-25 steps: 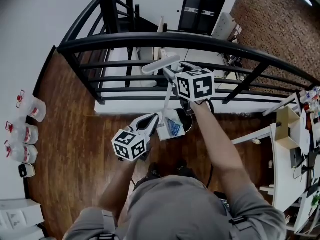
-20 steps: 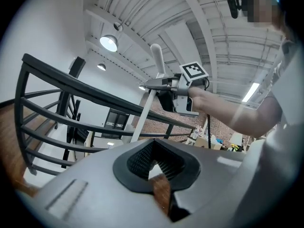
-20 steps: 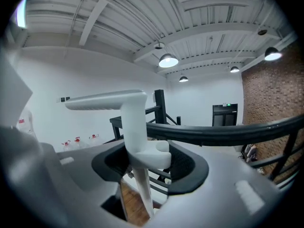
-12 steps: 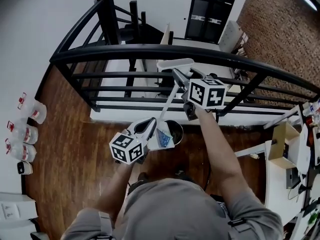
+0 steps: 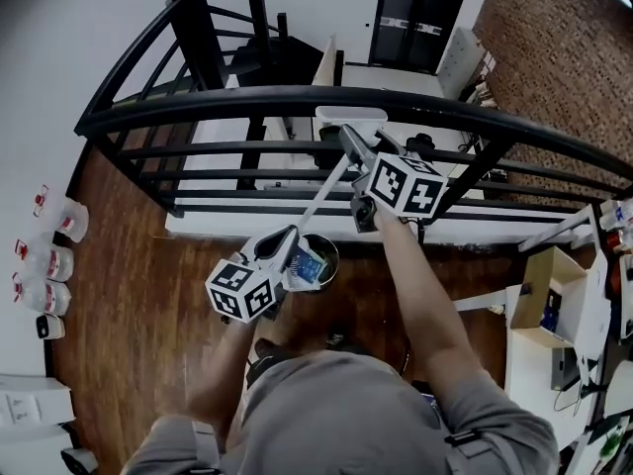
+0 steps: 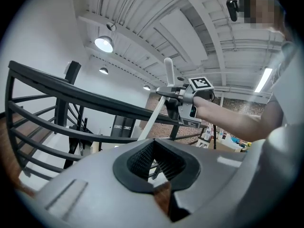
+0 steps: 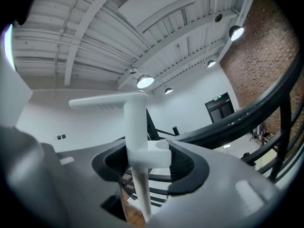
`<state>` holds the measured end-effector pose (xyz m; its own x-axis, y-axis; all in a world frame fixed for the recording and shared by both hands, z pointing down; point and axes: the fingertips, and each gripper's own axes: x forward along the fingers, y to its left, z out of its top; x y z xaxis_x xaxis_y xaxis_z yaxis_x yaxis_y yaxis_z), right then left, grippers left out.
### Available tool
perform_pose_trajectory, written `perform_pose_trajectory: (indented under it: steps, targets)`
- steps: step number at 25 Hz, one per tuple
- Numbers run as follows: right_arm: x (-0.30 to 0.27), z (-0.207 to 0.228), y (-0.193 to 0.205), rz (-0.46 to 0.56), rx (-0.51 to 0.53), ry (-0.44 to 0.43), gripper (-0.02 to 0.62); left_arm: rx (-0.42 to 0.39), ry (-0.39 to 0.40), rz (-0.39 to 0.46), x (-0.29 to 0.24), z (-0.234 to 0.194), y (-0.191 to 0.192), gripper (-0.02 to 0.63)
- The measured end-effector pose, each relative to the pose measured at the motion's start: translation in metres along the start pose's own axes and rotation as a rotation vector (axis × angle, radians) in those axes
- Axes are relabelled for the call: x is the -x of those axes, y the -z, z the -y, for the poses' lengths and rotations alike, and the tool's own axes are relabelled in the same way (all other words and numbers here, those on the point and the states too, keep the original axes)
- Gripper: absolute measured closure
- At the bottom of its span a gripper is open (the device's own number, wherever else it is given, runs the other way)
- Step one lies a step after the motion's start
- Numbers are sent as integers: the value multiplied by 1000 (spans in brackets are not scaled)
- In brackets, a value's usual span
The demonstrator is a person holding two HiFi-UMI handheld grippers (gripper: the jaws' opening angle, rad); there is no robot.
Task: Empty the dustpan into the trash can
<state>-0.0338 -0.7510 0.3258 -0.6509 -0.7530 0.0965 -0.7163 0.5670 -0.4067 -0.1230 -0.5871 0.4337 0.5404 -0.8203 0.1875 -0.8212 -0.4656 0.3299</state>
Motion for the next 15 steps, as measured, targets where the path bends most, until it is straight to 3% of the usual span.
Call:
perform_pose_trajectory:
  steps: [15]
  targets:
    - [23,63,-15,100,-72,84,383,-18,64,-16,-36,7,-6,601]
